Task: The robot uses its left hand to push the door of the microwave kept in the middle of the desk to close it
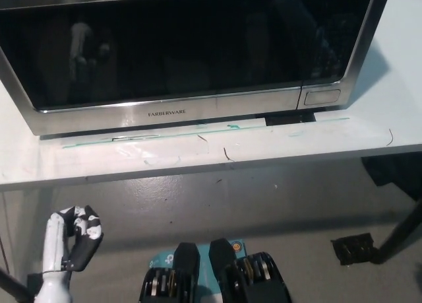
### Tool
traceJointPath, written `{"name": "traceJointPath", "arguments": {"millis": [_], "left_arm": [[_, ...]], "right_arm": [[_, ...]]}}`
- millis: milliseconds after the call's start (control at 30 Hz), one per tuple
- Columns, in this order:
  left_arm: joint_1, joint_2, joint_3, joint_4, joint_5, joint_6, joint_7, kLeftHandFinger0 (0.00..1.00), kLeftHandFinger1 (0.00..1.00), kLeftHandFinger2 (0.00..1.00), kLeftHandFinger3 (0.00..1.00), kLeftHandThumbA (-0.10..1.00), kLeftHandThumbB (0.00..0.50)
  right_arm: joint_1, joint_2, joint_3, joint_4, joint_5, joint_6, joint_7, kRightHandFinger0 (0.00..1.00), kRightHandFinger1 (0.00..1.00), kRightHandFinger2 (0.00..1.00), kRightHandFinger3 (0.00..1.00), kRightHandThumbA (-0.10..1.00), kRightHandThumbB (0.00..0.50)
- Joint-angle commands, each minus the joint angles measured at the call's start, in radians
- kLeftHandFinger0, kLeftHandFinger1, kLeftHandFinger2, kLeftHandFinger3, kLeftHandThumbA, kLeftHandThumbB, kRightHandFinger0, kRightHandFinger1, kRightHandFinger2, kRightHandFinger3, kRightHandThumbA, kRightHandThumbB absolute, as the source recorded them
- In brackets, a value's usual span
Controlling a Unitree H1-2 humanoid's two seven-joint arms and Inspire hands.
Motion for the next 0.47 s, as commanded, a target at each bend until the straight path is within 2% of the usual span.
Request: {"name": "traceJointPath", "arguments": {"millis": [0,100,167,200,233,267,300,333,400,433], "left_arm": [[-0.064,-0.001,0.052,0.116,-0.07,-0.022,0.052,0.0,0.0,0.01,0.25,-0.1,0.024],[-0.093,-0.004,0.081,0.174,-0.094,0.024,0.056,0.0,0.0,0.0,0.23,-0.1,0.047],[-0.107,0.0,0.089,0.202,-0.11,0.01,0.04,0.0,0.0,0.0,0.19,-0.1,0.04],[-0.126,0.008,0.098,0.233,-0.124,0.035,0.033,0.0,0.0,0.0,0.19,-0.1,0.04],[-0.145,0.005,0.115,0.24,-0.14,0.101,0.04,0.0,0.0,0.0,0.18,-0.1,0.064],[-0.155,0.004,0.133,0.224,-0.171,0.18,0.033,0.0,0.0,0.0,0.21,-0.06,0.062],[-0.155,0.004,0.136,0.223,-0.17,0.182,0.032,0.0,0.0,0.0,0.21,-0.05,0.064],[-0.166,0.006,0.152,0.201,-0.202,0.269,0.014,0.0,0.0,0.04,0.28,-0.08,0.049],[-0.175,0.013,0.155,0.182,-0.2,0.309,0.006,0.03,0.04,0.12,0.36,-0.1,0.028],[-0.175,0.013,0.155,0.182,-0.2,0.309,0.006,0.03,0.04,0.12,0.36,-0.1,0.028]], "right_arm": [[-0.039,-0.026,0.001,-0.004,0.002,-0.029,-0.006,0.19,0.27,0.38,0.54,-0.1,0.11],[-0.047,-0.026,0.002,0.007,0.002,-0.034,-0.006,0.19,0.27,0.39,0.57,-0.1,0.107],[-0.047,-0.026,0.002,0.01,0.004,-0.04,0.0,0.19,0.27,0.38,0.57,-0.1,0.108],[-0.044,-0.026,0.006,0.0,-0.003,-0.031,-0.004,0.21,0.28,0.39,0.57,-0.1,0.105],[-0.043,-0.026,0.008,-0.002,-0.006,-0.026,-0.008,0.21,0.28,0.39,0.56,-0.1,0.108],[-0.048,-0.023,0.005,0.001,0.0,-0.026,-0.006,0.21,0.28,0.39,0.57,-0.1,0.113],[-0.05,-0.023,0.006,0.003,0.0,-0.027,-0.006,0.22,0.29,0.39,0.57,-0.1,0.112],[-0.051,-0.025,0.007,0.013,0.004,-0.04,0.005,0.22,0.29,0.4,0.58,-0.1,0.104],[-0.053,-0.026,0.008,0.015,0.0,-0.041,0.002,0.21,0.28,0.4,0.58,-0.1,0.11],[-0.053,-0.026,0.008,0.015,0.0,-0.041,0.002,0.21,0.28,0.4,0.58,-0.1,0.11]]}}
